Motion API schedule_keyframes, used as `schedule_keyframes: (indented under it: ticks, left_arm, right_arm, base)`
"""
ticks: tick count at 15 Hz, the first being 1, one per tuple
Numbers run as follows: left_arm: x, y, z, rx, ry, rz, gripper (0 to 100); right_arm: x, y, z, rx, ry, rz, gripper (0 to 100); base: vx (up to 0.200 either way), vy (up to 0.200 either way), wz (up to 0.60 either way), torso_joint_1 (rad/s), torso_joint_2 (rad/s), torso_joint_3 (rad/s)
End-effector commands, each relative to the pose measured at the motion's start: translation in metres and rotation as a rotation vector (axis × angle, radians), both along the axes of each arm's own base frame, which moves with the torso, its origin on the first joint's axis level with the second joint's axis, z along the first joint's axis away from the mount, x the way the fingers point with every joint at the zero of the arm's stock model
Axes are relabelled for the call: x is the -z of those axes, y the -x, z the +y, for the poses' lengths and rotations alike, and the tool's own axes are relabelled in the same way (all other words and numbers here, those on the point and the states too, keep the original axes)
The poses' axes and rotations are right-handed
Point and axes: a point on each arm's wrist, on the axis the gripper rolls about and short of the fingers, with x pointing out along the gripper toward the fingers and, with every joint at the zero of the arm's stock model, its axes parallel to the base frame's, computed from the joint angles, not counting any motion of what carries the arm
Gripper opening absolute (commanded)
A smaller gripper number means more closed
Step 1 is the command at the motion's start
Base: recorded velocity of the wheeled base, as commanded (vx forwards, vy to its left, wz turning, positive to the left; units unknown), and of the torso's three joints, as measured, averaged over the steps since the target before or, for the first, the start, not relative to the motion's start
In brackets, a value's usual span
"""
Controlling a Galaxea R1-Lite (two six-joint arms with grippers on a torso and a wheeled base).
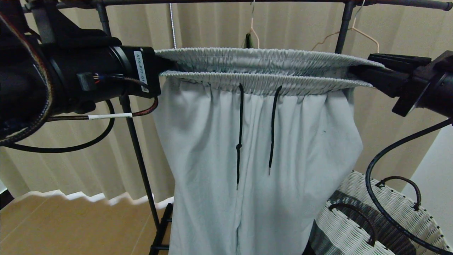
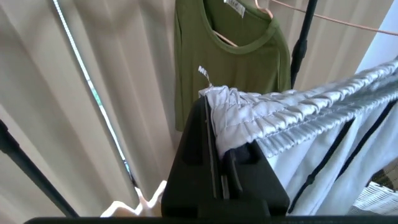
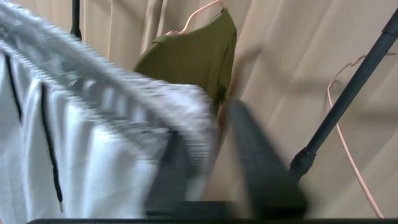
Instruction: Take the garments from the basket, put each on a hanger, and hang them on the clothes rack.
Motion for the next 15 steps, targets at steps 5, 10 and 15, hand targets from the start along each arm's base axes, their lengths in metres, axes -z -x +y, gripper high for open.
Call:
schedule_keyframes:
  ticks: [5, 10, 15]
  left_arm:
    - [0.018, -0.011, 0.013, -0.072, -0.044, 0.043, 0]
    - [0.021, -0.03, 0.027, -0.156, -0.031, 0.036, 0]
    - [0.022, -0.032, 0.03, -0.168, -0.033, 0.037, 0]
  right_arm:
    - [0.011, 0.003, 0.004, -0.025, -0.004, -0.007, 100]
    - [0.018, 0.009, 0.013, -0.097, 0.004, 0.013, 100]
    - [0.027, 0.024, 0.01, -0.212, 0.013, 0.03, 100]
  base:
    - [0.0, 0.0, 0.0, 0.0, 0.0, 0.0]
    - [0.0, 0.0, 0.0, 0.0, 0.0, 0.0]
    - [0.0, 0.0, 0.0, 0.0, 0.0, 0.0]
